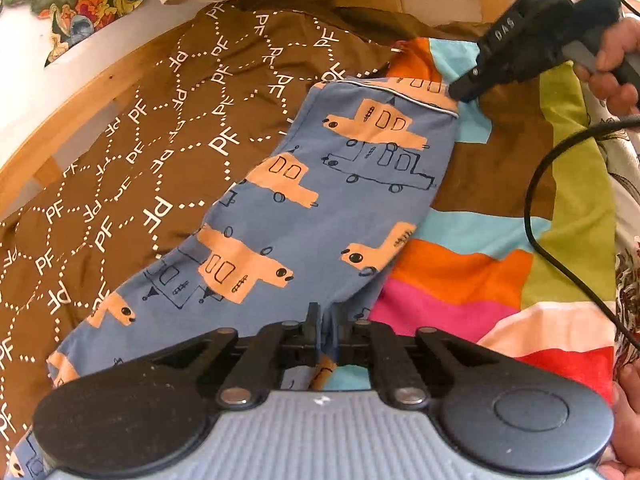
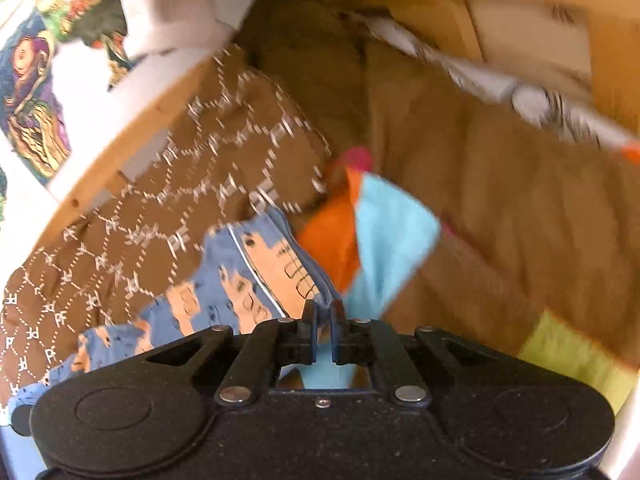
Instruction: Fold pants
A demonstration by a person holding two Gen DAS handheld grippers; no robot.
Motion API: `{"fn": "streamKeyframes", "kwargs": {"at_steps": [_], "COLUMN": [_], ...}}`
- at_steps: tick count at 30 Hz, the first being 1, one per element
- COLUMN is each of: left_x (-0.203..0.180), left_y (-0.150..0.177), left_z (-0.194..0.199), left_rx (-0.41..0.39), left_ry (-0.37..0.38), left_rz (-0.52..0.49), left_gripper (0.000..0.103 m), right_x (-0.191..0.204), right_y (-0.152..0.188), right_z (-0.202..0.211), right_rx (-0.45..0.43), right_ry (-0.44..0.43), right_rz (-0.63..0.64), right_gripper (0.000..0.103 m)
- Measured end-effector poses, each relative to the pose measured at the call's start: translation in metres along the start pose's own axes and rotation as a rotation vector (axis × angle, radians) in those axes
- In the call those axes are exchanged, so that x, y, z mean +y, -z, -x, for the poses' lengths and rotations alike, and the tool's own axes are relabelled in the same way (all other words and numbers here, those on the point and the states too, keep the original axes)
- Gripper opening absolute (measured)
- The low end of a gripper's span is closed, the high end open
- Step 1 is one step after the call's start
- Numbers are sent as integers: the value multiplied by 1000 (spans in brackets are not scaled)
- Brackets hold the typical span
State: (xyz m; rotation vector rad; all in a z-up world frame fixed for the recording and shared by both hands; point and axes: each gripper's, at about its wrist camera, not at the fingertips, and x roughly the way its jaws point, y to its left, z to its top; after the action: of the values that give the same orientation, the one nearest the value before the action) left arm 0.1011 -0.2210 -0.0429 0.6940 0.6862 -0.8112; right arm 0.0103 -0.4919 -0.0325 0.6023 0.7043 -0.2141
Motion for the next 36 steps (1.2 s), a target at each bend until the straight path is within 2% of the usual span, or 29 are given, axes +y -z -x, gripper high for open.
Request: {"fn": "streamKeyframes", "kwargs": {"at_steps": [2, 3, 4, 5, 8, 10, 12, 16, 17, 19, 20, 23, 25, 27, 28, 30, 32, 36], "left_x": [3, 7, 12, 16, 30, 41, 52, 59, 60, 66, 69, 71, 67, 64, 63, 61, 57, 44], "left_y": [-6, -8, -13, -18, -43, -63, -84, -129, -137, -155, -162, -178, -182, -182, -182, -182, -180, -179], "left_z": [1, 1, 0, -1, -10, -22, -36, -70, -78, -94, -101, -121, -131, -135, -135, -136, -130, -117], "left_rx": [-7, -15, -25, -31, -42, -67, -89, -87, -83, -79, -80, -38, 2, 25, 29, 12, -28, -130], "left_ry": [-3, -4, -2, 5, 19, 29, 51, 156, 192, 278, 309, 391, 421, 445, 450, 455, 440, 379], "left_rz": [-18, -21, -19, -15, -11, -3, 11, 24, 33, 77, 103, 134, 116, 114, 118, 116, 100, 25], "left_gripper": [20, 35, 46, 49, 53, 62, 64, 65, 67, 77, 78, 72, 42, 35, 26, 16, 15, 15], "right_x": [3, 6, 8, 8, 9, 10, 9, 10, 11, 13, 14, 14, 13, 12, 12, 11, 11, 15], "right_y": [6, 9, 11, 12, 15, 17, 18, 20, 20, 19, 19, 18, 17, 17, 17, 18, 19, 23], "right_z": [-2, -2, -2, -4, -7, -8, -10, -11, -11, -11, -10, -7, -7, -8, -8, -8, -7, 1], "right_rx": [-1, -5, -9, -7, -2, -7, -11, -21, -23, -32, -40, -59, -59, -60, -62, -68, -80, -129], "right_ry": [8, 10, 13, 12, 3, 1, -8, -19, -17, -16, -16, -15, -12, -6, -5, -7, -7, 5], "right_rz": [33, 56, 75, 84, 96, 108, 114, 157, 174, 202, 211, 240, 265, 285, 290, 295, 315, 349], "right_gripper": [17, 20, 27, 35, 41, 43, 46, 50, 50, 50, 49, 47, 42, 37, 36, 32, 17, 11]}}
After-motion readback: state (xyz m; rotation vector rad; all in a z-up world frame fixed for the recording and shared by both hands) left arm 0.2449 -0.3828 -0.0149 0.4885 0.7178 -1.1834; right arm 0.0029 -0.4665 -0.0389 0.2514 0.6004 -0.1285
